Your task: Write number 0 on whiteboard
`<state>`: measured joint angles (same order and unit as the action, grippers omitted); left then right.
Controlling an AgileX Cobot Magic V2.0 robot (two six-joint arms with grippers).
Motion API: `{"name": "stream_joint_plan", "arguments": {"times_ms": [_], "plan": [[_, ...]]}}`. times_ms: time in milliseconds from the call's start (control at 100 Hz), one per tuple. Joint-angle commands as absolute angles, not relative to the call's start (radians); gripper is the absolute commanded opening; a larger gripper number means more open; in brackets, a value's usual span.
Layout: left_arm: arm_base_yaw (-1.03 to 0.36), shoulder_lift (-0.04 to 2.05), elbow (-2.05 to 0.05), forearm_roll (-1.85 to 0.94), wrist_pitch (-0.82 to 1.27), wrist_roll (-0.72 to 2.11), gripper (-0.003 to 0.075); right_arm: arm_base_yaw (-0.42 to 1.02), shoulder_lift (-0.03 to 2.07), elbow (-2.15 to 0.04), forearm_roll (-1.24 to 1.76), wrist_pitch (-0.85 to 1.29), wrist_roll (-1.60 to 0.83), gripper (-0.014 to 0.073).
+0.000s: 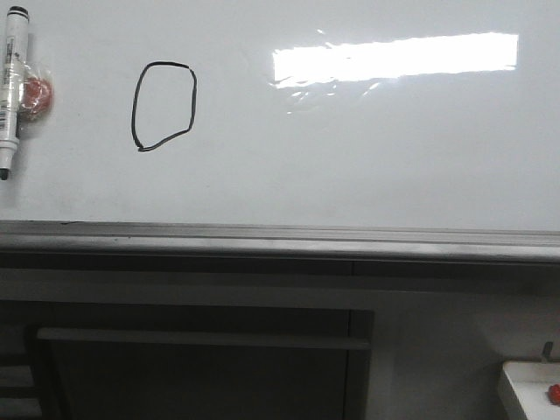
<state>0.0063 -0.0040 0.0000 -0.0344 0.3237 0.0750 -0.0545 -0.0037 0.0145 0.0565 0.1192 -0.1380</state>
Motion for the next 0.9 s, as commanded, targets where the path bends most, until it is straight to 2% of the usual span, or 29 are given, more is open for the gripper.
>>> {"name": "stream_joint_plan", "arguments": {"times_ms": [0,240,890], "plan": [[0.007,-0.030,0.013,-0.044,0.252,0.068,-0.0020,-0.063,-0.032,0.039,0.046,0.095,-0.119,-0.0060],[0.007,-0.030,0.013,-0.044,0.252,0.068,-0.0020,-0.068,-0.030,0.039,0.046,0.314,-0.119,-0.0060],[0.007,-0.030,0.013,-0.044,0.252,0.068,-0.0020,-0.068,-0.030,0.039,0.046,0.307,-0.119,-0.0060]]}}
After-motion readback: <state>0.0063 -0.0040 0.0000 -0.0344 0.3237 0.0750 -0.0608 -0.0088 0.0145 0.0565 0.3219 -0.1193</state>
